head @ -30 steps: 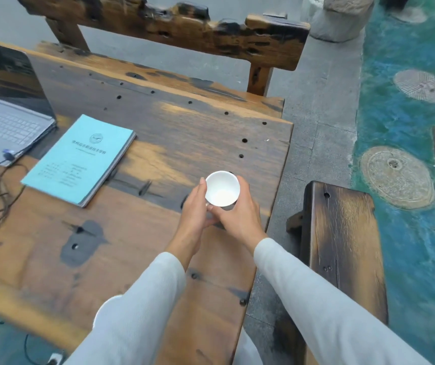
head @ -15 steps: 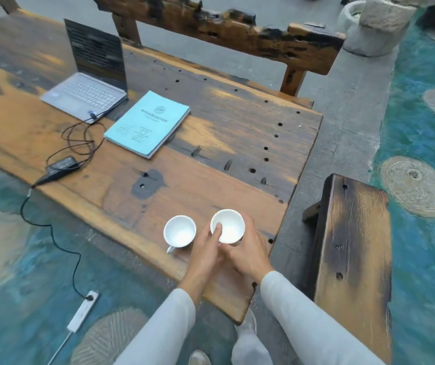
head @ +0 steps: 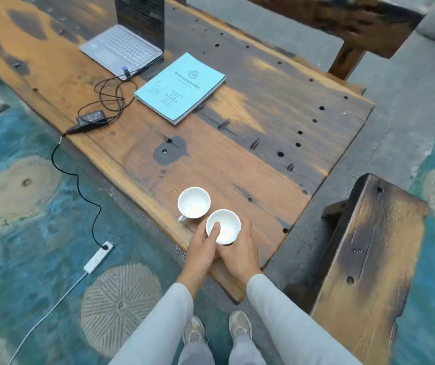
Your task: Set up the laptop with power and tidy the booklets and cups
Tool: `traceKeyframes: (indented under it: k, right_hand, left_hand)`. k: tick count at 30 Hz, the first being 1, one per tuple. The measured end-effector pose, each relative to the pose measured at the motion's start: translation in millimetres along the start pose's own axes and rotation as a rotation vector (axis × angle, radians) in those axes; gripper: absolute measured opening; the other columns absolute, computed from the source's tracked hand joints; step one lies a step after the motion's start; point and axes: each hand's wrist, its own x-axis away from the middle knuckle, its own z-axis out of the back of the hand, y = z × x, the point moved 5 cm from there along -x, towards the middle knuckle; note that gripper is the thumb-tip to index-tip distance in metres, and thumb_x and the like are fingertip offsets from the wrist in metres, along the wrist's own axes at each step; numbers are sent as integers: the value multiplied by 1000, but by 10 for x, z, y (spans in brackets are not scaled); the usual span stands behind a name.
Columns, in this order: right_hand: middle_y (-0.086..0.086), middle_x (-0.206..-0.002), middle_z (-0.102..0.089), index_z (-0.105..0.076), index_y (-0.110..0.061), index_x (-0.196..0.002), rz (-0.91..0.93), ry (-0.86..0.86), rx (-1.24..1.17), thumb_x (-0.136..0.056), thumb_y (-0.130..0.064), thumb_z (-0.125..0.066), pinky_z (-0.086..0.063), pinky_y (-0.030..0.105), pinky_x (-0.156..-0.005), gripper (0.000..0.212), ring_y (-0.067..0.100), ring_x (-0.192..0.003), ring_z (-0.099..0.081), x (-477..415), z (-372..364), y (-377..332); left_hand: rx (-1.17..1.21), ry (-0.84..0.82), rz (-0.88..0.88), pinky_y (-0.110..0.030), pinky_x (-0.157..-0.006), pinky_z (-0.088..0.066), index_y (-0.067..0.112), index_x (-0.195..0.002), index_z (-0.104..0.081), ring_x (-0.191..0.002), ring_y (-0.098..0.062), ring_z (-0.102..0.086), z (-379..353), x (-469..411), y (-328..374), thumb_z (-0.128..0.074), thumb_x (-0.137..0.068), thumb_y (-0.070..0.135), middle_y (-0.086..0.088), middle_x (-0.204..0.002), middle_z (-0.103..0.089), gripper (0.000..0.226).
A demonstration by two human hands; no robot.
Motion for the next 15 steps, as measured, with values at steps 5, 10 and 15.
traceKeyframes:
  k: [5,10,15]
  right_hand:
    - [-9,-121,-58,-29,-42,-125,-59,4,56,-62,-60,-78,-54,54,-86,82,23,-107,-61,50,-50,51]
    - [-11,-114,-56,-30,-40,-123,-41,2,48,-61,-55,-82,-57,47,-81,83,20,-104,-61,50,-25,25]
    - [1,-143,-49,-20,-29,-152,41,-106,70,-68,-50,-84,-48,48,-103,108,25,-129,-51,84,22,-46]
  left_hand:
    - [-36,1,-8,-25,-82,-49,56,-111,-64,-96,11,-64,32,6,-85,-52,-87,59,28,-106,-71,26]
    - [-83,5,5,-25,-86,-50,59,-114,-60,-105,7,-62,57,3,-97,-52,-89,61,32,-108,-68,27]
    - [-324,24,-46,-18,-79,-42,58,-120,-50,-110,9,-57,113,110,-34,-42,-92,67,35,-113,-62,30]
